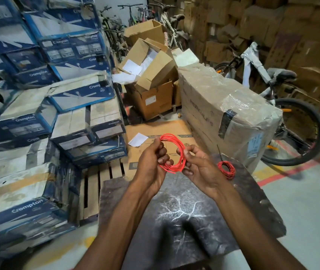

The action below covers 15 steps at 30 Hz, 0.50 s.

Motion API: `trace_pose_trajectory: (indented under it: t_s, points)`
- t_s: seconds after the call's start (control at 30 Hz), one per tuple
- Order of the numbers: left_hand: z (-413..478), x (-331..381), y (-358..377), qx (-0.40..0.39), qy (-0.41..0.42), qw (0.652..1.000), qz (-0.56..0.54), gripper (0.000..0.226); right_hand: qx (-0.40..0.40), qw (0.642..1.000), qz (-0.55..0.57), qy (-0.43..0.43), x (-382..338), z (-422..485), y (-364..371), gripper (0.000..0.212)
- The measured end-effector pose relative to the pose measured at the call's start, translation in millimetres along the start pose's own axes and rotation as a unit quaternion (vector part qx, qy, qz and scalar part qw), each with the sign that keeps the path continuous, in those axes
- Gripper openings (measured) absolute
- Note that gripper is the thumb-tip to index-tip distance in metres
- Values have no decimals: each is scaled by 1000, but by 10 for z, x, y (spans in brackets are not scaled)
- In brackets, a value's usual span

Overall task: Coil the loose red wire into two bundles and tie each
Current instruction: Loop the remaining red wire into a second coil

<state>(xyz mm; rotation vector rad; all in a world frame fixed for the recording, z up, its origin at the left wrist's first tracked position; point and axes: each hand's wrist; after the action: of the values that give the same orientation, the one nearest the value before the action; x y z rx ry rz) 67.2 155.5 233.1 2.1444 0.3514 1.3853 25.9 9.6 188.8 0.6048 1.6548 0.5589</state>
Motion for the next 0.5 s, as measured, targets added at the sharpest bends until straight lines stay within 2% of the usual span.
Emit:
trace_pose_trajectory:
  t_s: [0.07,0.17,0.33,0.5]
  points:
    - [48,-139,58,6,-26,1000,-14,37,31,998,-40,-33,22,-67,-130,27]
    - [108,-366,152,16,-51,999,-6,38,58,991,-108,-61,27,-193,-342,37]
    - [223,-762,366,9,-84,996,25,39,121,979,-148,-76,-18,-385,-729,14]
    - [328,-1166,441,3,-129,990,50,40,188,956,-211,-83,-10,-604,-1151,12]
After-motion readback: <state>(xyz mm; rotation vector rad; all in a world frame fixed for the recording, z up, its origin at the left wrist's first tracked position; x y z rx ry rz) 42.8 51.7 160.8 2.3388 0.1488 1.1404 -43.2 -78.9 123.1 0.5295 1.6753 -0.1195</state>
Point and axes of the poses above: each hand's wrist, its own z-axis towards the middle knuckle, its own y-axis out of the palm, x = y × z, and after that the axes turned 4 degrees about z, right-handed
